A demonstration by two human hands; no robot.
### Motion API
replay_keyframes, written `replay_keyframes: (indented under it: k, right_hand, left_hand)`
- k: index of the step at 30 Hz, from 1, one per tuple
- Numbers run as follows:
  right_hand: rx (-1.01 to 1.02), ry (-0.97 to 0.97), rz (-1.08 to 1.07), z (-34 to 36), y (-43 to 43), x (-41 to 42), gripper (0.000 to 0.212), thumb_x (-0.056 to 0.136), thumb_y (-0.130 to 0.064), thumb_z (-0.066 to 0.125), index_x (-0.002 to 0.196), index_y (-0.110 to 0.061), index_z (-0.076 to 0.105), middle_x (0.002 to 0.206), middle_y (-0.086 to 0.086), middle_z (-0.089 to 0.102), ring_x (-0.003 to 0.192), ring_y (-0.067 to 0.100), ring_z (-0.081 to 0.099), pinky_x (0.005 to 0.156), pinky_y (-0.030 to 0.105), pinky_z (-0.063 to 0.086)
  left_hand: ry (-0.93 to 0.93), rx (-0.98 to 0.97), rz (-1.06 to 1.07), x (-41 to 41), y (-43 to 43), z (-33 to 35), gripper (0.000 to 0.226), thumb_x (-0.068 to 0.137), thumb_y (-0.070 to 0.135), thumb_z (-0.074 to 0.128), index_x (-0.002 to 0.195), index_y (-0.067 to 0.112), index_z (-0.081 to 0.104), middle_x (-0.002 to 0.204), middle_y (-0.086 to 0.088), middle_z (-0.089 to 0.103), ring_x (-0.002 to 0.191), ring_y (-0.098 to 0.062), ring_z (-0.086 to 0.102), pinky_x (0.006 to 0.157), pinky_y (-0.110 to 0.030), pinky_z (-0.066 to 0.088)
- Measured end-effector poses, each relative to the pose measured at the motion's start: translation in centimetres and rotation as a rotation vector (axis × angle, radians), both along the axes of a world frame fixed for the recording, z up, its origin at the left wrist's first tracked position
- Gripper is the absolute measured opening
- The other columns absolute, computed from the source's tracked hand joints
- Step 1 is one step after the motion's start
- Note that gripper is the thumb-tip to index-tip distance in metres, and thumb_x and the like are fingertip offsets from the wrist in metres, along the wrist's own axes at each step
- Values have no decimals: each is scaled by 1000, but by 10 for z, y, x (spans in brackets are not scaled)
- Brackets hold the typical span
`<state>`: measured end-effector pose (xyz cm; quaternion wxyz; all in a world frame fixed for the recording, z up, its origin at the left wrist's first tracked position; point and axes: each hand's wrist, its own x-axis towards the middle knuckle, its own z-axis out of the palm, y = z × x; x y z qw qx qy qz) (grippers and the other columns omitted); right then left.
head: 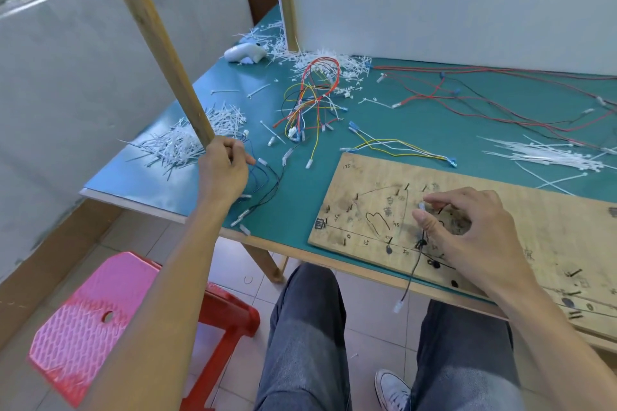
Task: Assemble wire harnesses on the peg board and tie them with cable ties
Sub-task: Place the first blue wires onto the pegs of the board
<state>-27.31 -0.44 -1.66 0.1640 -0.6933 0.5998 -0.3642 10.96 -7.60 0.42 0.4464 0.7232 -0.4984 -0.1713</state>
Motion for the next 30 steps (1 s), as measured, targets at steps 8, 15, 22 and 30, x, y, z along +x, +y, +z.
replay_keyframes:
  k: [8, 15, 22, 30]
  right_hand:
    - [-1, -22, 8, -2, -1, -1, 36, 87, -61, 67, 110, -35, 75, 103, -23, 68, 110, 12, 51, 89, 30, 41]
    - [7, -23, 16, -3, -1, -1, 32, 87, -58, 71, 109, -35, 75, 104, -23, 68, 111, 12, 51, 91, 31, 42]
    - [4, -11, 14, -1, -1, -1, 33, 87, -58, 70, 108, -34, 76, 105, -23, 68, 110, 11, 50, 92, 29, 40]
    - [10, 11, 13, 0, -1, -1, 32, 88, -59, 70, 108, -34, 76, 105, -24, 67, 111, 10, 49, 90, 16, 36]
  left_hand:
    - [75, -25, -115, 4, -18, 10, 17, 106, 29, 56, 96, 19, 65, 72, 5, 74, 42, -3, 42, 49, -23, 36]
    - [-118, 249, -236, 15, -29, 17, 25, 92, 45, 73, 75, 27, 79, 66, 15, 71, 76, -16, 67, 70, -29, 50]
    - [-417, 265, -205, -3, -57, 8, 17, 94, 37, 74, 100, 22, 73, 91, 2, 70, 91, -21, 66, 80, -33, 54]
    - [-534, 103, -153, -2, -63, 2, 15, 104, 29, 60, 94, 19, 64, 95, -5, 67, 92, -32, 62, 75, -47, 56]
